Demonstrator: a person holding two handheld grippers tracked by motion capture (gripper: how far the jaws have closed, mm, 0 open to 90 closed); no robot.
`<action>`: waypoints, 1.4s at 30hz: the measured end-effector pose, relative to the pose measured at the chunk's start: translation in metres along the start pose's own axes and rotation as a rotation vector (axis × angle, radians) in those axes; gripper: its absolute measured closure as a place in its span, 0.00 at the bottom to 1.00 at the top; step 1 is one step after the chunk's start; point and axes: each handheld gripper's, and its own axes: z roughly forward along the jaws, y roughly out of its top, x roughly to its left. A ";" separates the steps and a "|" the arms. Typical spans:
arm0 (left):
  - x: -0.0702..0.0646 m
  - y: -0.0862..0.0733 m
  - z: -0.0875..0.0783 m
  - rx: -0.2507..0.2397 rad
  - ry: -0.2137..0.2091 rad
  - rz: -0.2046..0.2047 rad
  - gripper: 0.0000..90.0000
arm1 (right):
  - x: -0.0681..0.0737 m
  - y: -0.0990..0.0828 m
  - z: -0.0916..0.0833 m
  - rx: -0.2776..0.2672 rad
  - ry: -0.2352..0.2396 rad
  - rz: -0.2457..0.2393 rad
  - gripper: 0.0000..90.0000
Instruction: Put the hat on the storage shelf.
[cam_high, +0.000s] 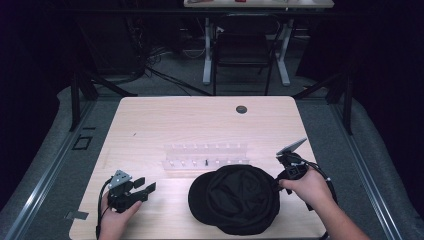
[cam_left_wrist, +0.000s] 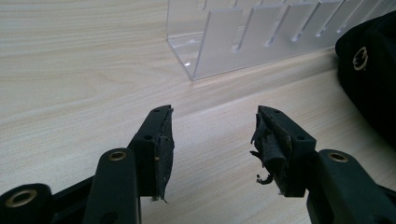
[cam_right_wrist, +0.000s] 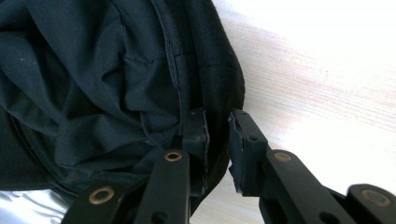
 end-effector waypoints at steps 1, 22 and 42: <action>0.000 0.000 0.000 -0.001 0.000 0.000 0.53 | 0.000 0.000 0.000 0.008 0.004 0.000 0.86; 0.000 0.000 0.001 -0.002 0.004 -0.002 0.53 | -0.014 0.002 0.013 0.035 0.072 0.018 0.87; 0.000 0.000 0.001 0.001 0.009 -0.006 0.53 | -0.013 -0.004 -0.011 0.002 0.212 0.031 0.98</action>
